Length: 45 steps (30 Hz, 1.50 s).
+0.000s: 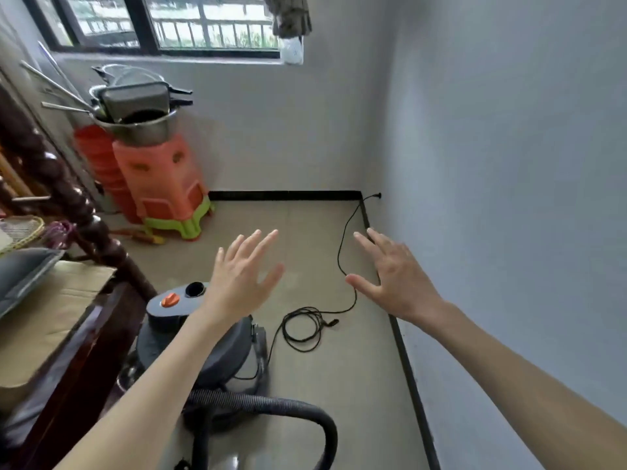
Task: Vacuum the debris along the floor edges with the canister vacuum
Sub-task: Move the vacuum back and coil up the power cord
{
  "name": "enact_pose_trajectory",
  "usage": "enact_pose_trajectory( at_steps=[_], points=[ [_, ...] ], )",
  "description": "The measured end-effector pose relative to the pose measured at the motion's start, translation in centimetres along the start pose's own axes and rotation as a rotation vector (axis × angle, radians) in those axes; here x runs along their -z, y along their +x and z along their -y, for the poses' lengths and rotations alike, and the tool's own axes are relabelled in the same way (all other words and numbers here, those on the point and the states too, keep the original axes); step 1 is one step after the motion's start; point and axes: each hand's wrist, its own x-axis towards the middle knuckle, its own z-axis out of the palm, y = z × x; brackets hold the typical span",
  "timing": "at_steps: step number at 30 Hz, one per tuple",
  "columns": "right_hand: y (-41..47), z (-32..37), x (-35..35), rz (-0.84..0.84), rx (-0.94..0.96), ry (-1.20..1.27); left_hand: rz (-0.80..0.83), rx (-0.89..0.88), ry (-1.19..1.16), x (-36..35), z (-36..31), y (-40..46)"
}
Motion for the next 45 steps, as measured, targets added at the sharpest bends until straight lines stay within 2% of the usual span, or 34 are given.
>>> enact_pose_trajectory(
  at_steps=[4, 7, 15, 24, 30, 45],
  points=[
    [-1.8, -5.4, 4.6, -0.027, 0.016, -0.021, 0.036, -0.043, -0.045, -1.8, -7.5, 1.7],
    [-0.8, -8.3, 6.5, -0.013, 0.013, -0.041, 0.058, -0.070, -0.026, -2.7, -10.6, 3.6],
    [8.3, -15.7, 5.5, -0.004, -0.040, 0.090, 0.087, -0.037, 0.028, -7.0, -12.0, 13.8],
    [27.4, -22.1, 3.5, 0.034, -0.137, 0.416, 0.158, 0.063, 0.032, -12.4, -9.1, 31.9],
    [39.5, -26.1, 2.8, 0.053, -0.198, 0.513, 0.181, 0.070, 0.037, -13.9, -8.3, 42.8],
    [70.6, -36.6, -1.6, 0.243, -0.173, 0.303, 0.303, 0.157, 0.032, -20.1, -3.4, 71.5]
  ],
)
